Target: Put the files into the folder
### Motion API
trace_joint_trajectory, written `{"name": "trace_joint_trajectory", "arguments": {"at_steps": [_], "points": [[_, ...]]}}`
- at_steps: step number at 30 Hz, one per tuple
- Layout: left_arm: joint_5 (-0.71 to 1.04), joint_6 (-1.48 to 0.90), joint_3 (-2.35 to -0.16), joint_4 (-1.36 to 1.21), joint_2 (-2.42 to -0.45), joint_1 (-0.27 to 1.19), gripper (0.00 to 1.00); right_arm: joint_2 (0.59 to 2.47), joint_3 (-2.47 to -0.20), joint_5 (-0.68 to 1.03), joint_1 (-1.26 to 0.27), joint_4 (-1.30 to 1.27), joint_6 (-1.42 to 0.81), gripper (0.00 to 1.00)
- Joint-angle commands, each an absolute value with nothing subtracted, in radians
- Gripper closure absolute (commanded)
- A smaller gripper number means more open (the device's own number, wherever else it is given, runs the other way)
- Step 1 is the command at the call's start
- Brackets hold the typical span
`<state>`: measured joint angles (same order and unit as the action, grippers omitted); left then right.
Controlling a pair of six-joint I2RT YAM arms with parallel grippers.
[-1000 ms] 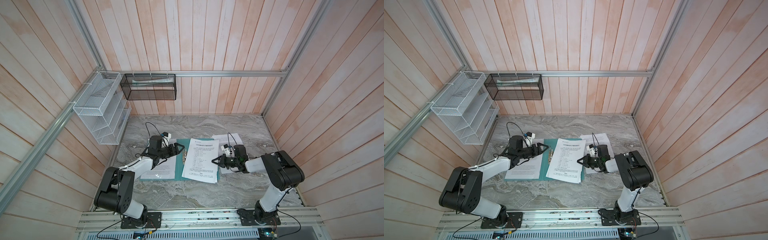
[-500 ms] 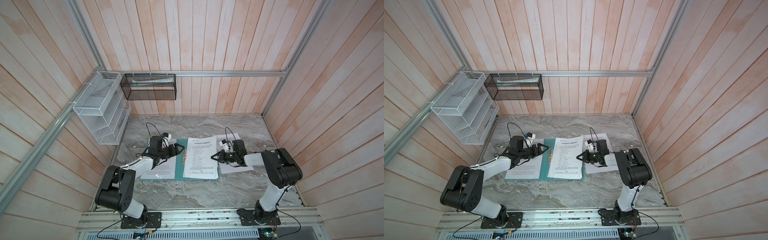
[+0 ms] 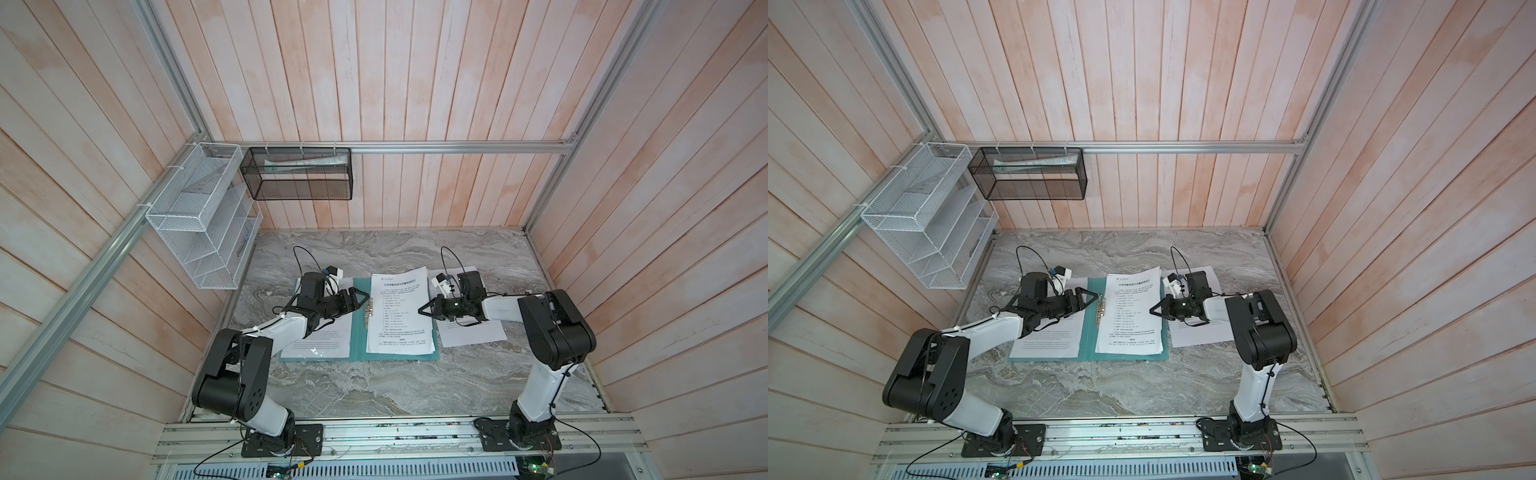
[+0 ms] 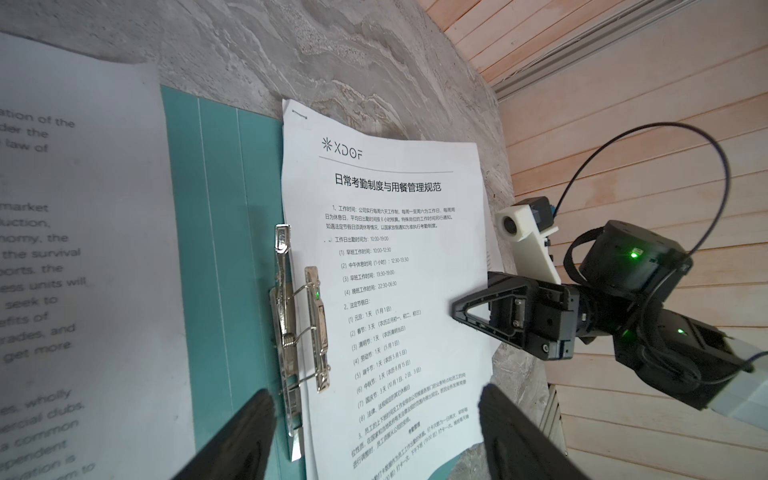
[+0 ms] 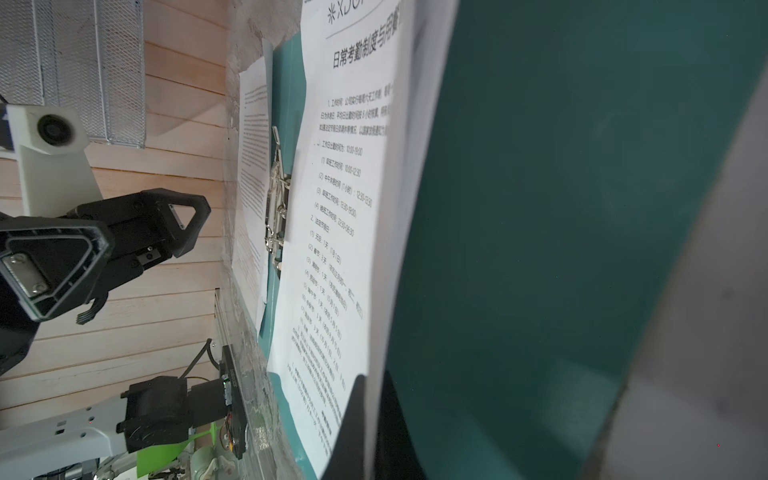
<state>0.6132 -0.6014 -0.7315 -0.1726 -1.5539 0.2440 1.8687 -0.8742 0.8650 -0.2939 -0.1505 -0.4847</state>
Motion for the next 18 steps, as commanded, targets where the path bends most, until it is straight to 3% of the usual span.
{"name": "trace_joint_trajectory", "arguments": {"at_steps": [1, 18], "points": [[0.614, -0.58, -0.727, -0.181, -1.573, 0.241, 0.21, 1.89, -0.908, 0.859, -0.299, -0.074, -0.424, 1.0], [0.615, -0.584, -0.724, -0.191, -1.577, 0.25, 0.21, 1.81, -0.93, 0.853, -0.296, 0.065, -0.29, 1.0]]}}
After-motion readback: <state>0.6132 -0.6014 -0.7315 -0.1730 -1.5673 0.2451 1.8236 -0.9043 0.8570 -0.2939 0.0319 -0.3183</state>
